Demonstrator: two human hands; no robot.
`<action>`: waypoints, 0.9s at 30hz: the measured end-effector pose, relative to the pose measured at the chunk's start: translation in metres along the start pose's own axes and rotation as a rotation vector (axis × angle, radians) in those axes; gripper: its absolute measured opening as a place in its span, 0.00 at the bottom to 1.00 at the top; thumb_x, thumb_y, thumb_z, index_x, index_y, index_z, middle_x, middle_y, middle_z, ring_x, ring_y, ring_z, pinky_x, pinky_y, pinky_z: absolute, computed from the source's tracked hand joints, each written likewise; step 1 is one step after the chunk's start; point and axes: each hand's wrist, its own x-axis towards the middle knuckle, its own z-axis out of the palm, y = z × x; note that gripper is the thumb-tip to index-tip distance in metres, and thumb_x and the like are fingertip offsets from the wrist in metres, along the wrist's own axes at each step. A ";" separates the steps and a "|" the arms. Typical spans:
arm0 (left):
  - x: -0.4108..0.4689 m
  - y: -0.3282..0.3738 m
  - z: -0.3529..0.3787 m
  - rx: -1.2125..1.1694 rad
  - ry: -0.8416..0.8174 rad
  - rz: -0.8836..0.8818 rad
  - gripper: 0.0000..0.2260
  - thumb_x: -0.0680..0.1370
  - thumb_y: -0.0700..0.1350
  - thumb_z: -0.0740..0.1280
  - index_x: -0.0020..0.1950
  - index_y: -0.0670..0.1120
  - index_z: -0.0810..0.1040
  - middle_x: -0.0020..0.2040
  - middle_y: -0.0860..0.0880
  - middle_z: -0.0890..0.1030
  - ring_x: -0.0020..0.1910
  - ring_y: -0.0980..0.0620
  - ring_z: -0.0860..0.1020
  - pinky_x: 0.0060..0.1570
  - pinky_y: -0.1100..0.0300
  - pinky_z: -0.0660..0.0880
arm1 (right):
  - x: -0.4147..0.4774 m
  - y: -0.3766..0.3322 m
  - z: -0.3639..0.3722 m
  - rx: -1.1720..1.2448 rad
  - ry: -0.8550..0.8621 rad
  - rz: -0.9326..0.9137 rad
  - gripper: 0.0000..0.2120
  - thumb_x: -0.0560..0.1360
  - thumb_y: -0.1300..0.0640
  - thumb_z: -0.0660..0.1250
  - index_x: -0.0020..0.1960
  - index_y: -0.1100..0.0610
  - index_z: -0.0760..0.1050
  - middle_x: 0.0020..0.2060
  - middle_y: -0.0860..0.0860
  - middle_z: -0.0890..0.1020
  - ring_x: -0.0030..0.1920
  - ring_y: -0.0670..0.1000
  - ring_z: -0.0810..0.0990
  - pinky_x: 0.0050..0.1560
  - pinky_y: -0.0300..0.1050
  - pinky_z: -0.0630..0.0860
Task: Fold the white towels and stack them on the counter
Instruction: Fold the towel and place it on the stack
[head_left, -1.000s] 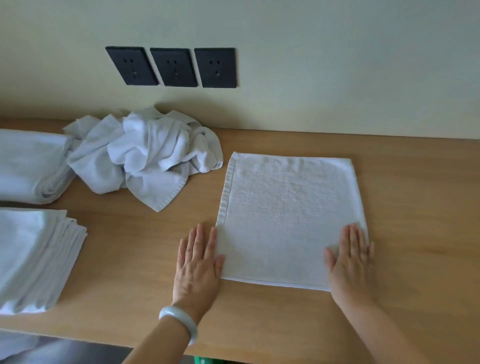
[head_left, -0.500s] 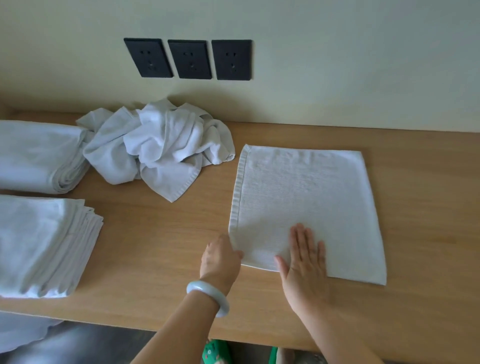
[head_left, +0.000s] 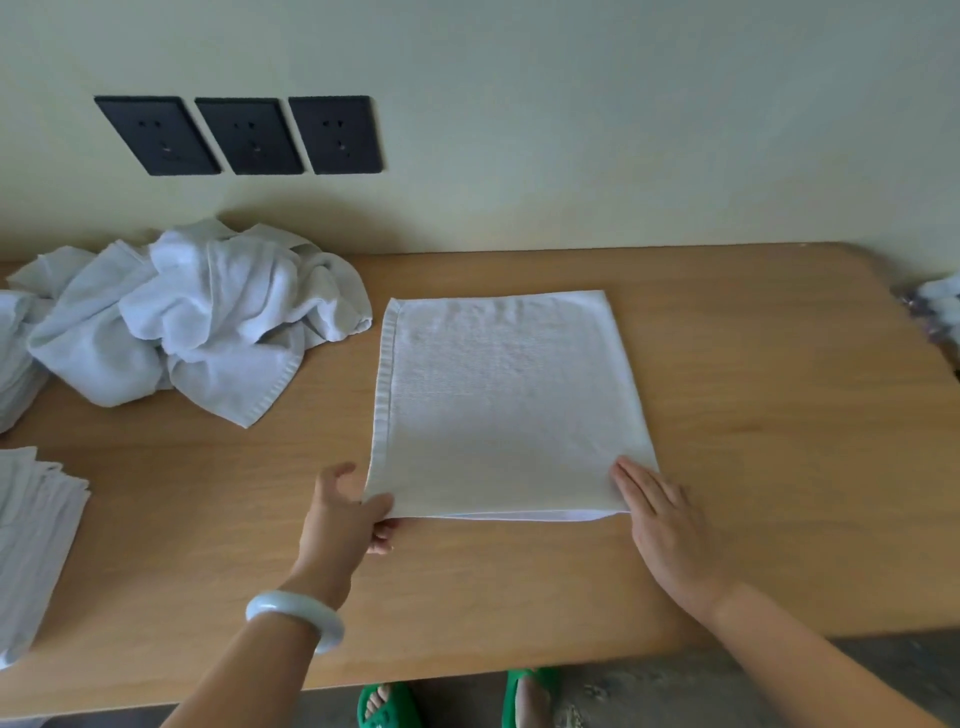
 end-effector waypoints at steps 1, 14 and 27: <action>-0.003 0.003 -0.001 -0.065 -0.027 0.004 0.21 0.76 0.34 0.68 0.63 0.52 0.68 0.33 0.39 0.80 0.27 0.47 0.75 0.29 0.55 0.76 | 0.003 0.000 0.000 -0.014 0.028 -0.012 0.26 0.70 0.64 0.53 0.68 0.58 0.68 0.62 0.54 0.79 0.55 0.55 0.79 0.51 0.47 0.66; -0.012 0.007 -0.016 0.226 -0.228 0.131 0.17 0.72 0.31 0.72 0.56 0.48 0.80 0.46 0.45 0.83 0.45 0.48 0.81 0.48 0.57 0.79 | 0.013 0.021 -0.009 -0.016 0.105 -0.114 0.22 0.70 0.66 0.61 0.62 0.54 0.74 0.60 0.52 0.79 0.55 0.57 0.79 0.46 0.52 0.78; -0.003 -0.014 0.000 0.495 -0.003 0.354 0.08 0.74 0.40 0.73 0.46 0.52 0.80 0.40 0.52 0.81 0.40 0.51 0.79 0.35 0.62 0.70 | 0.003 0.019 -0.014 0.166 0.176 -0.119 0.17 0.67 0.72 0.65 0.53 0.58 0.76 0.51 0.53 0.81 0.47 0.55 0.80 0.49 0.46 0.77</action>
